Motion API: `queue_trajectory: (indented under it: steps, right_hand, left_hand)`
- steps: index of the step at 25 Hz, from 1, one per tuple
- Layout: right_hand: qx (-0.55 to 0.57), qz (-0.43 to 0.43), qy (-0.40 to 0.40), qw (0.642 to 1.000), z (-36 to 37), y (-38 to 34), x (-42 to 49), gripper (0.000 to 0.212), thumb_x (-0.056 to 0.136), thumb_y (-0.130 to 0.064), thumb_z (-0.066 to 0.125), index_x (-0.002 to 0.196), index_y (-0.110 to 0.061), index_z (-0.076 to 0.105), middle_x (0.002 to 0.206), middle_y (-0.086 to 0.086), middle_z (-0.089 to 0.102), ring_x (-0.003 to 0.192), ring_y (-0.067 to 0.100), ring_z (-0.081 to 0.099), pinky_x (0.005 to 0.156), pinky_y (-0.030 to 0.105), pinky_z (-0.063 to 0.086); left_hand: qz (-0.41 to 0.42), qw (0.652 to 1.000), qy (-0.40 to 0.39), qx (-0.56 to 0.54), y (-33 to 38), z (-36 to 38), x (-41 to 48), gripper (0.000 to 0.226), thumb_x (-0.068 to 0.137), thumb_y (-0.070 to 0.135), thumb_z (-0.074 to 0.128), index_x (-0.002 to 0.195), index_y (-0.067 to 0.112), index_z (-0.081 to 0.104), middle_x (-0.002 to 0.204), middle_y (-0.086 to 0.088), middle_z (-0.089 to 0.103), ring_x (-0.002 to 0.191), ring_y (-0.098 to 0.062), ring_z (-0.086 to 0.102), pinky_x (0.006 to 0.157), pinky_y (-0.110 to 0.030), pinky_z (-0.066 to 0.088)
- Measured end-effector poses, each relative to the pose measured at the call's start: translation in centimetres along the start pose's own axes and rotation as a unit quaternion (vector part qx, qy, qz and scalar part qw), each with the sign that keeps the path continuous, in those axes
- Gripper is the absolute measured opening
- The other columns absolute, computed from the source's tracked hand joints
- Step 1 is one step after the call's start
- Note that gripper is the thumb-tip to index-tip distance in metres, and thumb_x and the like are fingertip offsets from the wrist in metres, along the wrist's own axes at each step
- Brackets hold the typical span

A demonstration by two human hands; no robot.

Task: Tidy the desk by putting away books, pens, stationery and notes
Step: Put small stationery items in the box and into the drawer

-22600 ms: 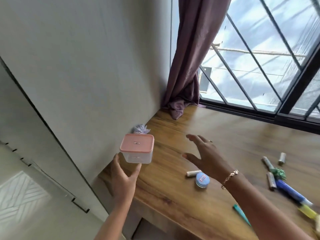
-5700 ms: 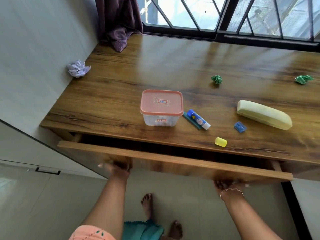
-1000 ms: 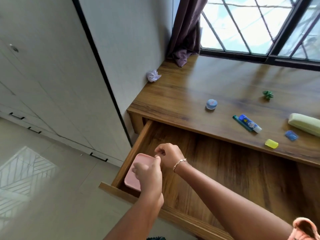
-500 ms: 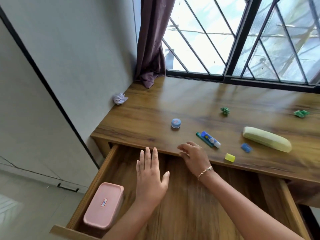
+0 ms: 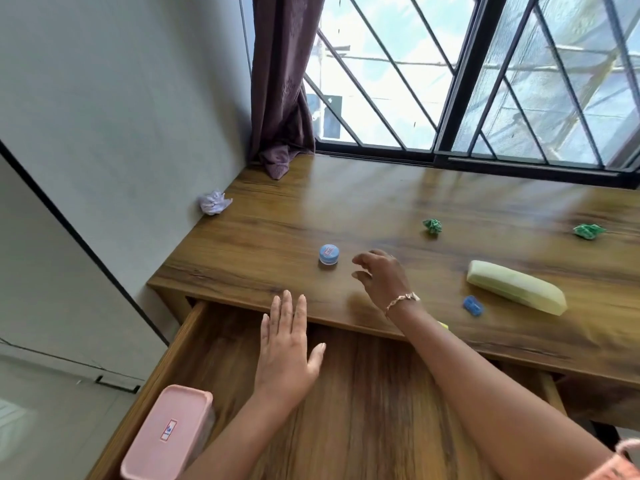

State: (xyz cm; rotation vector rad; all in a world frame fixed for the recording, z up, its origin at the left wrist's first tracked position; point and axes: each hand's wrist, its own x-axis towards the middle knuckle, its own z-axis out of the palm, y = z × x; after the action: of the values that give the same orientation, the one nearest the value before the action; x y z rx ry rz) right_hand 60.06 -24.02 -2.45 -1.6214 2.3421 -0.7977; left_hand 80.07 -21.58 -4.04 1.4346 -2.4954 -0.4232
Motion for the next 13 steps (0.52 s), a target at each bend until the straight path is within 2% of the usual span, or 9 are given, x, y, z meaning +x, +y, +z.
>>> queue_trajectory:
  steps: [3, 5, 6, 8, 9, 10, 12, 13]
  right_hand:
    - [-0.031, -0.005, -0.033, 0.999, 0.5, -1.5, 3.3, 0.038, 0.085, -0.015, 0.063, 0.122, -0.011, 0.058, 0.123, 0.009, 0.060, 0.113, 0.027, 0.055, 0.094, 0.031, 0.040]
    - [-0.063, -0.006, -0.072, 0.995, 1.5, -2.0, 4.8, 0.045, 0.084, -0.016, 0.063, 0.127, -0.012, 0.053, 0.129, 0.010, 0.057, 0.119, 0.028, 0.051, 0.095, 0.032, 0.039]
    - [-0.078, -0.007, -0.093, 0.993, 2.0, -2.2, 5.4, 0.049, 0.083, -0.018, 0.064, 0.130, -0.014, 0.051, 0.131, 0.010, 0.055, 0.121, 0.028, 0.050, 0.095, 0.032, 0.039]
    - [-0.088, -0.015, -0.124, 0.988, 3.0, -2.1, 6.2, 0.054, 0.080, -0.018, 0.066, 0.132, -0.017, 0.049, 0.136, 0.008, 0.051, 0.122, 0.027, 0.049, 0.097, 0.031, 0.040]
    - [-0.087, -0.021, -0.128, 0.988, 3.4, -2.0, 6.3, 0.055, 0.079, -0.017, 0.067, 0.131, -0.018, 0.050, 0.136, 0.007, 0.051, 0.122, 0.027, 0.050, 0.097, 0.031, 0.040]
    - [-0.084, -0.023, -0.122, 0.989, 3.7, -1.9, 6.3, 0.053, 0.079, -0.016, 0.067, 0.130, -0.018, 0.052, 0.136, 0.007, 0.051, 0.121, 0.028, 0.051, 0.097, 0.032, 0.041]
    - [-0.075, -0.019, -0.086, 0.993, 4.4, -1.8, 6.3, 0.047, 0.078, -0.016, 0.066, 0.125, -0.018, 0.057, 0.131, 0.010, 0.055, 0.114, 0.031, 0.055, 0.094, 0.033, 0.043]
    - [-0.074, -0.015, -0.072, 0.995, 4.6, -1.8, 6.4, 0.045, 0.079, -0.016, 0.065, 0.123, -0.017, 0.058, 0.127, 0.011, 0.057, 0.111, 0.033, 0.056, 0.092, 0.034, 0.043]
  left_hand:
    - [0.003, 1.000, -0.004, 0.022, -1.4, 0.1, -0.2, 0.078, 0.096, 0.041, 0.037, 0.143, 0.018, -0.021, 0.155, -0.005, -0.021, 0.130, -0.011, -0.031, 0.110, -0.031, -0.018]
    - [0.005, 1.000, 0.013, -0.002, -2.7, 0.6, -0.4, 0.081, 0.094, 0.038, 0.044, 0.139, 0.017, -0.020, 0.156, -0.005, -0.014, 0.133, -0.013, -0.025, 0.110, -0.031, -0.017]
    - [0.013, 0.999, 0.027, -0.013, -3.4, 0.8, -0.5, 0.082, 0.092, 0.036, 0.050, 0.140, 0.016, -0.013, 0.157, -0.007, -0.005, 0.137, -0.016, -0.017, 0.112, -0.032, -0.013]
    - [0.037, 0.999, 0.018, 0.013, -5.0, 0.9, -0.9, 0.085, 0.081, 0.035, 0.063, 0.145, 0.007, 0.015, 0.151, -0.014, 0.027, 0.140, -0.025, 0.021, 0.118, -0.039, 0.008]
    - [0.063, 0.997, 0.006, 0.035, -5.9, 0.9, -1.1, 0.084, 0.072, 0.037, 0.064, 0.142, 0.005, 0.031, 0.142, -0.016, 0.044, 0.132, -0.028, 0.041, 0.114, -0.040, 0.018]
    - [0.083, 0.995, -0.014, 0.055, -6.7, 1.0, -1.3, 0.082, 0.066, 0.041, 0.062, 0.136, 0.006, 0.040, 0.134, -0.015, 0.054, 0.123, -0.028, 0.052, 0.108, -0.039, 0.023]
    - [0.078, 0.993, -0.059, 0.070, -8.0, 0.8, -1.9, 0.079, 0.066, 0.044, 0.055, 0.136, 0.009, 0.042, 0.136, -0.011, 0.052, 0.124, -0.027, 0.052, 0.112, -0.037, 0.023]
    - [0.068, 0.994, -0.060, 0.060, -8.5, 0.5, -2.1, 0.078, 0.072, 0.045, 0.048, 0.141, 0.010, 0.036, 0.145, -0.009, 0.041, 0.134, -0.025, 0.041, 0.116, -0.036, 0.014]
